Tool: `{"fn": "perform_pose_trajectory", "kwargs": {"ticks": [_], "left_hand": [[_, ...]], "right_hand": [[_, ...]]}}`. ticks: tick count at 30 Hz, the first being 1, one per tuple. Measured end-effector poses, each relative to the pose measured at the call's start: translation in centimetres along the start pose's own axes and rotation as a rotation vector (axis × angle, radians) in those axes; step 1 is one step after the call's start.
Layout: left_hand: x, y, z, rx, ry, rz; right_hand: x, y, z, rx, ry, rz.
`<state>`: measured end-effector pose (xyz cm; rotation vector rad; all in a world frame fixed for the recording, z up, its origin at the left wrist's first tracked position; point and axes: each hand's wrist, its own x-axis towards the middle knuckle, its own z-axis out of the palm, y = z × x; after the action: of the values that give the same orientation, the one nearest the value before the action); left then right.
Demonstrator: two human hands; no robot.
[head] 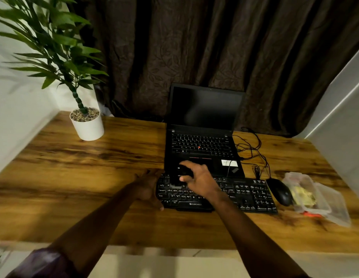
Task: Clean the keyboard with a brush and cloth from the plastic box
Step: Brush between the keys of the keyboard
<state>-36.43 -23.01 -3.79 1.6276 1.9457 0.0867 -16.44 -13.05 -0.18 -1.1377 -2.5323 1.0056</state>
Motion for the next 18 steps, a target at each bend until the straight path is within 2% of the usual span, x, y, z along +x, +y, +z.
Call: {"fn": "perform_pose_trajectory", "kwargs": {"ticks": [5,10,15,18], "left_hand": [[0.3,0.7,-0.4,0.043,-0.059,-0.054],[0.5,1.5,-0.5,0.074,-0.077,-0.076],[0.7,1.2,0.7,0.079,-0.003,0.009],[0.7,1.3,1.3,0.092,0.032,0.017]], "right_hand": [[-1.5,3.5,-3.0,-0.004,0.075,0.087],[-0.9,3.5,-1.7,0.051,0.072,0.095],[0.8,2.5,0.4,0.054,0.025,0.026],[0.0,3.1,-0.9,0.057,0.044,0.061]]}}
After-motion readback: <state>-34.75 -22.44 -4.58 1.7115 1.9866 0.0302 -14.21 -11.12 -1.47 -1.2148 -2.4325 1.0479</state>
